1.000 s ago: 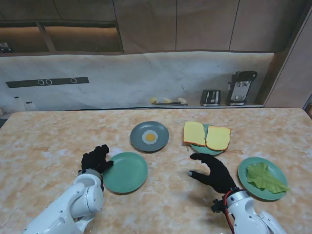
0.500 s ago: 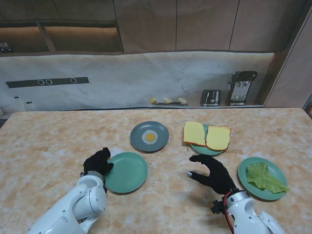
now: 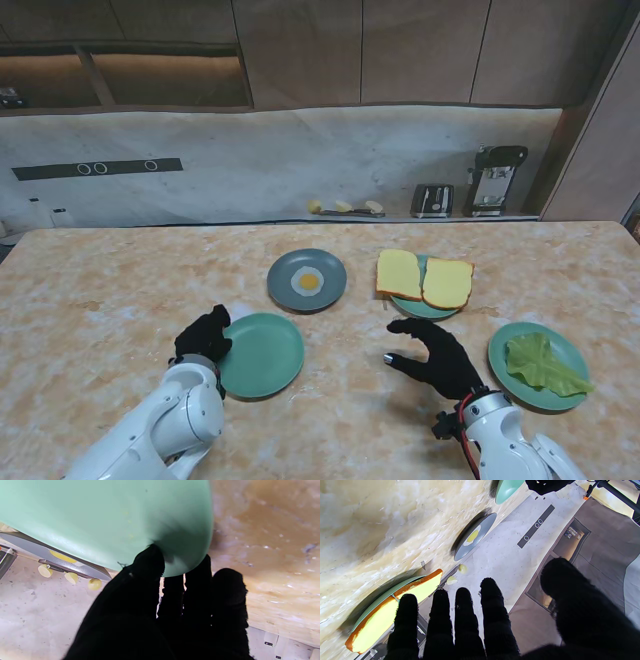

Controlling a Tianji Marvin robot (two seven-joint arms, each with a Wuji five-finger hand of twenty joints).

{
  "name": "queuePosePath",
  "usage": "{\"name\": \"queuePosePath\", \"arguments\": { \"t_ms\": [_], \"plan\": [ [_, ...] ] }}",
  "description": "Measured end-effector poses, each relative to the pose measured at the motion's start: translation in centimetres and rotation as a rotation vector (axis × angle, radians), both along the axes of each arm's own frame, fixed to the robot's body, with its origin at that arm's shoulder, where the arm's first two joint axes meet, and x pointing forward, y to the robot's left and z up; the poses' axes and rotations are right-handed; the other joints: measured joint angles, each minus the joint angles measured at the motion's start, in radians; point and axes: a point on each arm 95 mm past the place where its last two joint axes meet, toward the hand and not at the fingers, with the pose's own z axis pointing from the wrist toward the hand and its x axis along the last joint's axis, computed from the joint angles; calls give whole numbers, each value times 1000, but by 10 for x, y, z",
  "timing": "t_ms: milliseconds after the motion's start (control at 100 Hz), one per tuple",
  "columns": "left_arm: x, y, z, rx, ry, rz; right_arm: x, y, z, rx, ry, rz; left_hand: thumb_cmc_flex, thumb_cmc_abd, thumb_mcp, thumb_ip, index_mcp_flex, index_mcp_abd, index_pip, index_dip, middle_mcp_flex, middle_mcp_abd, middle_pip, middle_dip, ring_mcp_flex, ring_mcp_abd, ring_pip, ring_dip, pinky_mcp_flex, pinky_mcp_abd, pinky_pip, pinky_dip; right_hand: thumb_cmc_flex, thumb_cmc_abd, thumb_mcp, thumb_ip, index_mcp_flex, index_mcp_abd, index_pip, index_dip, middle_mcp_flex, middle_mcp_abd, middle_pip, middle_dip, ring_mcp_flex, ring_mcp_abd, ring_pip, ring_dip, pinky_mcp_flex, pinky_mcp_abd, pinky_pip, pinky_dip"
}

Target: Prepare sandwich (Bread, lettuce, and egg)

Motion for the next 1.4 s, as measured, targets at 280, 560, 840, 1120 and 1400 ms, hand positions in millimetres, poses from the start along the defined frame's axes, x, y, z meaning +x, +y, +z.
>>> {"name": "queuePosePath", "arguments": {
  "t_ms": [280,560,840,1120,1400],
  "plan": [
    [-8,-12,0,-34,9,6,0,0,0,1,-1,1,17,0,-5,0,1,11,9,0,23,2,2,11,34,-13,1,0,46,-1,0,0,0,0,0,0,10,0,1,0,0,0,0,0,0,0,0,0,0,0,0,0],
    [-17,-26,0,-66,8,-2,-2,1,0,2,0,2,29,0,-14,0,0,30,10,-7,23,9,5,12,38,-16,12,0,54,-9,1,0,0,0,0,0,10,0,1,0,0,0,0,0,0,0,0,0,-3,0,0,0],
    [-27,-38,1,-89,18,-45,-6,0,-1,5,3,-3,40,0,-23,2,-2,43,11,-12,23,16,15,12,35,-22,25,0,48,-10,4,0,0,0,0,0,10,0,1,0,0,0,0,0,0,0,0,0,-4,0,0,0],
    [-40,-53,0,-117,34,-101,-9,-1,-2,9,0,-4,41,0,-23,3,-4,39,14,-14,23,13,15,12,33,-22,37,0,45,-11,9,0,0,0,0,0,10,0,1,0,0,0,0,0,0,0,0,0,-4,0,0,0],
    [-45,-68,-1,-144,45,-137,-12,-1,-2,8,-1,-6,42,0,-23,17,-16,64,16,-10,22,13,17,13,32,-19,38,0,40,-11,10,0,0,0,0,0,10,0,1,0,0,0,0,0,0,0,0,0,-4,0,0,0]
  ]
}}
